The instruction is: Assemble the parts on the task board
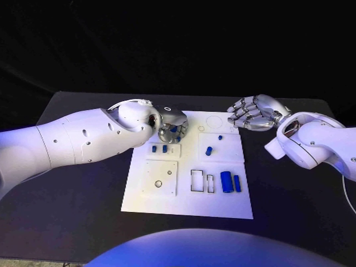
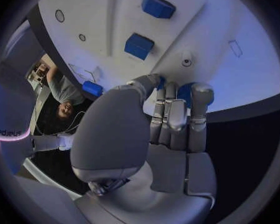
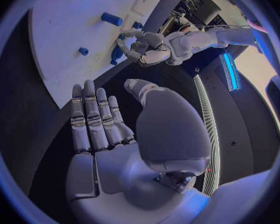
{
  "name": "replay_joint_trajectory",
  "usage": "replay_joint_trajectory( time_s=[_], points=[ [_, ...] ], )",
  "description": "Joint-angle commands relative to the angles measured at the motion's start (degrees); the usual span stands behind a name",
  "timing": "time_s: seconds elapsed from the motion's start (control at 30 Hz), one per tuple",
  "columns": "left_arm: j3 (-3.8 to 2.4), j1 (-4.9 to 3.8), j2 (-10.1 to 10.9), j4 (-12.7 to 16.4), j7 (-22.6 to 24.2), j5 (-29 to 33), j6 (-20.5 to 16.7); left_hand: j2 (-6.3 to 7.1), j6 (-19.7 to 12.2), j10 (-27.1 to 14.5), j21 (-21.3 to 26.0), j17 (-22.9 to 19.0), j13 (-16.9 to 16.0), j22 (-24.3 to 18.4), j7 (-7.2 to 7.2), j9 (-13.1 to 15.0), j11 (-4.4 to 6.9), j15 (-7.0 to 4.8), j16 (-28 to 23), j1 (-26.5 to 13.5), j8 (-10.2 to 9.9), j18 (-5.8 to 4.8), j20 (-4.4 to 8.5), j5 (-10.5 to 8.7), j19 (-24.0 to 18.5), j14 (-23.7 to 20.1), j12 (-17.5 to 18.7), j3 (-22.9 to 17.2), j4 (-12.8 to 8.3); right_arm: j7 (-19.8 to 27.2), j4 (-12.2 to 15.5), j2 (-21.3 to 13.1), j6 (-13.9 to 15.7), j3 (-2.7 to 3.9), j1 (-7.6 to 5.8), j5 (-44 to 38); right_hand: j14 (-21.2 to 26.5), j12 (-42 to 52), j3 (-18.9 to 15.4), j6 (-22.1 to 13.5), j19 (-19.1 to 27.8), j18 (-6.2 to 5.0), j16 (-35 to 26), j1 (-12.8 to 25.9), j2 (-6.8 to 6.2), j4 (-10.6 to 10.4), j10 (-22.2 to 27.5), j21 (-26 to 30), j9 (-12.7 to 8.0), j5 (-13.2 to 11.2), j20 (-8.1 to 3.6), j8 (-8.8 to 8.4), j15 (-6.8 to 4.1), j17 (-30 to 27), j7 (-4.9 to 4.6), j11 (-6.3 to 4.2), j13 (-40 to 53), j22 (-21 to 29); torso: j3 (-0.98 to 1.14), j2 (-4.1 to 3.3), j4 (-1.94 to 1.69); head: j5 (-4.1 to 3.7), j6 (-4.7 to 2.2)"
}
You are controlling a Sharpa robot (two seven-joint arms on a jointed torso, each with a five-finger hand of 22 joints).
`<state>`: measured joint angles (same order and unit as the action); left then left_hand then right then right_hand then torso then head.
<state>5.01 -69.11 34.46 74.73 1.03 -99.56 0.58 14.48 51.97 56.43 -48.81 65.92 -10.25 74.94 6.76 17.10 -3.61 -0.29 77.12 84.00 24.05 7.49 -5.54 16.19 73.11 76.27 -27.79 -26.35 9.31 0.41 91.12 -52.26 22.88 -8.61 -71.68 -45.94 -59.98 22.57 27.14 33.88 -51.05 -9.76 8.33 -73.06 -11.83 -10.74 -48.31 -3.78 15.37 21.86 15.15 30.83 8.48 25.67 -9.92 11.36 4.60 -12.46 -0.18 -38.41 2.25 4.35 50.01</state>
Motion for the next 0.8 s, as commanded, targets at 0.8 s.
replay_joint_trajectory(
  time_s=[0.8],
  points=[
    [0.24, 0.45, 0.0, -0.2, 0.4, 2.3, -0.7, -2.99, 3.3, 4.9, -7.8, 4.2, 0.3, 7.0, 0.83, 1.1, -0.21, 0.32, 4.1, 1.1, -2.3, -1.44, -0.44, -5.89, 3.4, 5.2, 2.1, -4.4, -5.4, 0.6, -0.2, 0.5, -0.6, 0.00, 0.04, 0.1, 0.1, 0.3, 0.1, 0.0, -0.1, -0.77, -0.2, 0.4, 0.72, 0.2, 0.1, 0.0, -0.1, -0.2, 0.03, 0.59, -0.02, -0.2, -4.81, -0.02, -0.3, 0.4, 0.04, 0.06, 0.01, -0.26, -0.01]
  ],
)
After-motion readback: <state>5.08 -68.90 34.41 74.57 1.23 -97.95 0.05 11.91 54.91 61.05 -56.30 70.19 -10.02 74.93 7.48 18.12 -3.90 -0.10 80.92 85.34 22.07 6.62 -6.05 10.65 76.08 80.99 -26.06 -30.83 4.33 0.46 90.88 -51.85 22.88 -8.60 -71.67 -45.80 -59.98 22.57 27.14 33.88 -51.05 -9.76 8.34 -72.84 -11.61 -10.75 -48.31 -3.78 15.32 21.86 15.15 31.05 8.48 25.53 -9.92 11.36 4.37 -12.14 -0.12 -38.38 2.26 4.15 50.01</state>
